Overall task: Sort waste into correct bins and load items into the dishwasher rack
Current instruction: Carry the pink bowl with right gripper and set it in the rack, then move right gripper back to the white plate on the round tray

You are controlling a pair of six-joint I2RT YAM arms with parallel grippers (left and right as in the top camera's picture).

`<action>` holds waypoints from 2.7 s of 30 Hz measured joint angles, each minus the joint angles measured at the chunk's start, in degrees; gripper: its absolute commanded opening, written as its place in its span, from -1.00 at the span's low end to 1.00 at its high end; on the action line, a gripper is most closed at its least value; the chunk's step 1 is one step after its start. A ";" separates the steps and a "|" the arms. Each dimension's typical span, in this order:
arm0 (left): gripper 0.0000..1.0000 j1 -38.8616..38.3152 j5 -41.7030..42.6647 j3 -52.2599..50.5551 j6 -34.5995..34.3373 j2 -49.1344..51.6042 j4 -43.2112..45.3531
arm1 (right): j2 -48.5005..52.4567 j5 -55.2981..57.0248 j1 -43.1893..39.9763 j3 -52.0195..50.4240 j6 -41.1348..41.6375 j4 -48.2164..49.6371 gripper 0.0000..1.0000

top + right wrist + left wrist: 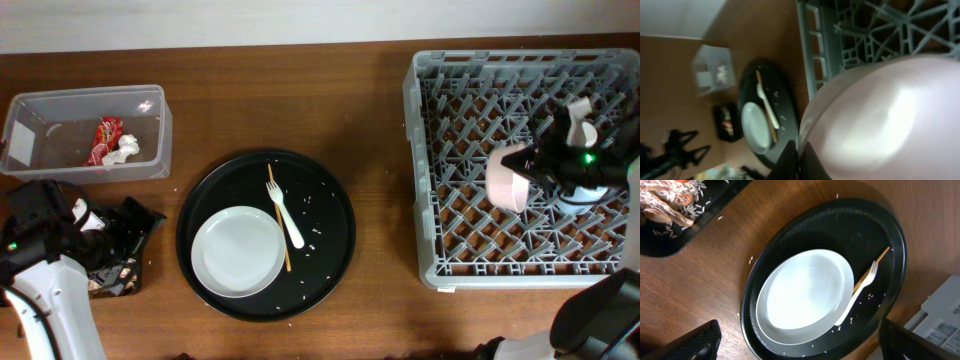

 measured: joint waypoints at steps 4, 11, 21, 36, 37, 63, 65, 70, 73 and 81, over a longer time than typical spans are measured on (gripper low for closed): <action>0.98 0.02 -0.02 0.00 0.00 0.00 0.00 | 0.26 -7.54 -5.60 -6.71 -1.97 6.84 -0.92; 0.98 0.00 -0.02 0.00 0.00 0.00 0.02 | 2.51 -11.61 -6.69 -7.45 -2.21 9.99 -0.92; 0.98 0.00 -0.02 0.00 0.00 0.00 0.00 | 2.58 -11.19 -14.49 -7.52 2.16 15.02 -0.92; 0.98 0.00 -0.02 0.00 0.00 0.00 0.00 | 8.28 -20.61 -13.00 -7.52 3.30 15.93 -0.92; 0.98 0.00 -0.02 0.00 0.00 0.00 0.00 | 8.28 -19.82 -13.31 -7.52 4.15 15.50 -0.92; 0.98 0.00 -0.02 0.00 0.00 0.00 0.00 | -20.04 11.50 -15.72 6.80 17.14 -2.82 0.86; 0.98 0.02 -0.02 0.00 0.00 0.00 0.00 | -23.02 11.98 -10.58 6.80 17.31 -2.84 0.98; 0.98 0.00 -0.02 0.00 0.00 0.00 0.02 | -25.68 9.11 12.52 6.91 17.18 1.62 0.97; 0.98 0.00 0.00 0.00 0.00 0.00 0.04 | -23.06 9.73 29.53 6.99 17.18 6.82 0.97; 0.98 0.00 0.00 0.00 0.00 0.00 0.00 | 2.75 43.69 65.46 7.17 28.02 18.29 0.72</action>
